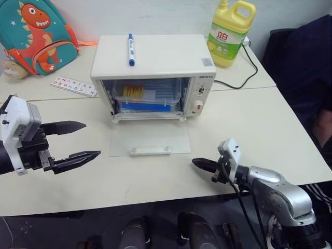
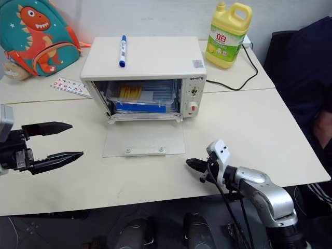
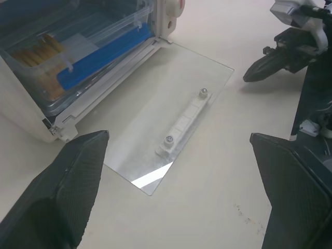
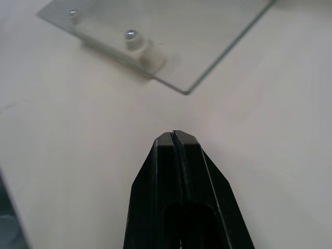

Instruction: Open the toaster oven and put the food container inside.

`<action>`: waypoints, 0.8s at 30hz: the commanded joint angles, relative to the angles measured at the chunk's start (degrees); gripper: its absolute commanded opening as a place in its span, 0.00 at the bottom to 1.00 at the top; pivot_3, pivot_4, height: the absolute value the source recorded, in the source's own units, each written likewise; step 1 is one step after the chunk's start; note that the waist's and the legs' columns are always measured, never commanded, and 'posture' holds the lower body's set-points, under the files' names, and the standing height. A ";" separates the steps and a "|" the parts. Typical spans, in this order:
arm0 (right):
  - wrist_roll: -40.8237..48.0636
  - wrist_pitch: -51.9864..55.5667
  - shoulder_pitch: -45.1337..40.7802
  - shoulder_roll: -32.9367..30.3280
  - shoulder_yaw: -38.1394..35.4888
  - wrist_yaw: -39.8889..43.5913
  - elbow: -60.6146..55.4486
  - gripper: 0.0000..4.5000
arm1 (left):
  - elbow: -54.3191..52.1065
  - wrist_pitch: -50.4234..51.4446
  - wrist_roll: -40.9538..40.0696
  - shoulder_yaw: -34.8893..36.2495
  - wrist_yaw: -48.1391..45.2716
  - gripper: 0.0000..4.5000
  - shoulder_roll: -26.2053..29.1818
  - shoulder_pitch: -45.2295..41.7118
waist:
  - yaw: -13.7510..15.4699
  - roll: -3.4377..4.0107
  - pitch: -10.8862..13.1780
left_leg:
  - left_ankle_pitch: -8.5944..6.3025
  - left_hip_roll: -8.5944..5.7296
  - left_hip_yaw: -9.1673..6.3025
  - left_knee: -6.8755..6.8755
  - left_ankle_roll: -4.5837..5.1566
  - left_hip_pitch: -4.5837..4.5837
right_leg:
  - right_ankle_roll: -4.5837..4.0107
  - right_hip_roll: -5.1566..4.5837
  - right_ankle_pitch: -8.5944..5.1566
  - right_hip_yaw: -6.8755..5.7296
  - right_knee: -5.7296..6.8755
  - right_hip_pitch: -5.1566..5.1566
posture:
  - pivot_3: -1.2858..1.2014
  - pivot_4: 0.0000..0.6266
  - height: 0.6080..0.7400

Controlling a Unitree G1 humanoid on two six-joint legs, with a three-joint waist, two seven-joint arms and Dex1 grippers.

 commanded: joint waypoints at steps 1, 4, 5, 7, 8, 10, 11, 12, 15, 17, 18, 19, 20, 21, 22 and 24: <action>0.75 -3.26 -2.98 3.32 -0.28 0.85 3.45 0.00 | -0.36 -1.46 1.58 1.11 1.78 0.99 0.91 -1.34 | -0.12 0.01 0.01 | 0.00 0.00 0.00 -0.01 0.00 0.00 | 0.00 0.00 0.00 0.00 0.01 -0.01 | 0.52 0.24 1.00; 12.17 2.01 -9.16 3.98 -6.49 4.10 2.42 0.12 | 1.23 -2.39 2.22 -0.08 3.39 1.00 0.27 -3.33 | -0.21 0.09 0.06 | 0.02 0.00 0.02 -0.02 0.01 -0.01 | -0.01 0.03 0.00 0.02 0.05 -0.04 | 0.52 0.24 1.00; 14.88 3.65 -11.62 3.04 -8.56 4.60 2.54 0.18 | 1.80 -2.89 2.84 -0.59 3.80 1.00 0.13 -3.82 | -0.21 0.14 0.09 | 0.03 0.00 0.02 -0.01 0.03 -0.02 | 0.00 0.03 0.00 0.03 0.06 -0.06 | 0.52 0.24 1.00; 17.71 5.79 -15.79 0.99 -11.29 4.65 3.69 0.33 | 2.92 -3.88 4.03 -1.30 3.99 1.00 0.02 -4.16 | -0.10 0.24 0.15 | 0.06 -0.01 0.04 0.01 0.10 -0.01 | 0.00 0.03 0.00 0.04 0.08 -0.05 | 0.52 0.24 1.00; 18.45 6.48 -18.08 -0.67 -12.52 5.29 4.88 0.42 | 3.51 -4.39 4.55 -1.59 3.90 1.00 0.04 -4.28 | -0.08 0.26 0.15 | 0.06 -0.01 0.04 0.02 0.10 -0.02 | 0.00 0.03 0.00 0.03 0.09 -0.06 | 0.52 0.24 1.00; 18.12 6.05 -21.27 -4.65 -13.97 8.36 7.37 0.56 | 4.34 -5.03 5.05 -1.75 3.58 1.00 0.22 -4.56 | 0.09 0.25 0.15 | 0.04 0.00 0.03 0.01 0.10 -0.02 | 0.00 0.03 0.00 0.01 0.04 -0.06 | 0.52 0.24 1.00; 17.84 5.84 -22.57 -7.03 -14.53 10.34 8.71 0.63 | 4.90 -5.25 5.21 -1.37 2.95 1.00 0.47 -4.42 | 0.18 0.25 0.15 | 0.03 -0.01 0.03 -0.01 0.11 -0.02 | 0.00 0.02 0.00 -0.01 0.02 -0.06 | 0.52 0.24 1.00; 17.62 5.73 -23.69 -9.28 -15.04 12.32 9.97 0.71 | 5.45 -5.43 5.39 -0.92 2.22 1.00 0.82 -4.22 | 0.19 0.25 0.15 | 0.03 -0.01 0.01 -0.02 0.13 -0.03 | 0.00 0.02 0.00 -0.02 -0.02 -0.04 | 0.52 0.24 1.00; 18.07 7.07 -26.48 -16.37 -15.78 18.44 12.51 0.94 | 8.14 -6.33 7.02 0.66 -0.33 1.00 2.77 -4.05 | 0.05 0.26 0.16 | 0.05 -0.02 0.08 0.03 0.34 -0.06 | 0.01 0.01 -0.01 0.01 -0.02 -0.05 | 0.52 0.24 1.00; 18.22 7.53 -27.00 -19.66 -15.46 21.88 13.39 0.99 | 10.08 -7.73 8.96 0.84 -1.18 1.00 3.85 -4.39 | 0.02 0.28 0.17 | 0.08 -0.03 0.12 0.08 0.44 -0.08 | 0.02 0.01 0.00 0.03 0.00 -0.08 | 0.52 0.24 1.00; 18.09 7.35 -27.07 -20.64 -15.29 23.13 13.69 0.99 | 10.74 -8.18 9.54 0.82 -1.51 1.00 4.19 -4.51 | -0.03 0.28 0.17 | 0.08 -0.01 0.13 0.09 0.45 -0.06 | 0.02 0.02 0.00 0.02 0.00 -0.07 | 0.52 0.24 1.00; 17.41 7.04 -27.19 -22.02 -15.03 24.50 14.24 0.99 | 11.62 -8.69 10.07 1.13 -2.32 1.00 4.72 -4.54 | -0.11 0.28 0.17 | 0.07 0.01 0.13 0.09 0.45 -0.06 | 0.02 0.04 0.00 0.02 0.00 -0.07 | 0.52 0.24 1.00; 16.78 6.86 -27.69 -23.31 -14.92 25.61 15.06 0.99 | 12.77 -9.05 10.53 1.54 -2.99 1.00 5.36 -4.75 | -0.17 0.29 0.18 | 0.06 0.01 0.14 0.09 0.44 -0.03 | 0.02 0.04 -0.01 0.03 0.01 -0.07 | 0.52 0.24 1.00; 15.82 6.14 -28.23 -24.46 -14.86 26.50 15.89 0.99 | 13.83 -9.48 10.91 2.03 -3.59 1.00 5.87 -5.13 | -0.16 0.31 0.19 | 0.06 0.01 0.16 0.08 0.43 -0.03 | 0.02 0.04 -0.01 0.05 0.03 -0.08 | 0.52 0.24 1.00; 15.05 5.53 -28.74 -25.21 -14.82 26.92 16.56 0.99 | 14.57 -9.61 11.07 2.47 -4.04 1.00 6.23 -5.46 | -0.15 0.31 0.19 | 0.04 0.01 0.18 0.08 0.41 -0.04 | 0.02 0.04 -0.01 0.07 0.05 -0.10 | 0.52 0.24 1.00; 13.31 3.81 -29.06 -25.63 -14.27 27.28 16.57 0.99 | 15.08 -10.19 12.03 2.73 -3.72 1.00 6.10 -5.71 | -0.15 0.32 0.20 | 0.01 0.01 0.21 0.09 0.35 -0.04 | 0.02 0.04 -0.01 0.09 0.05 -0.13 | 0.52 0.24 1.00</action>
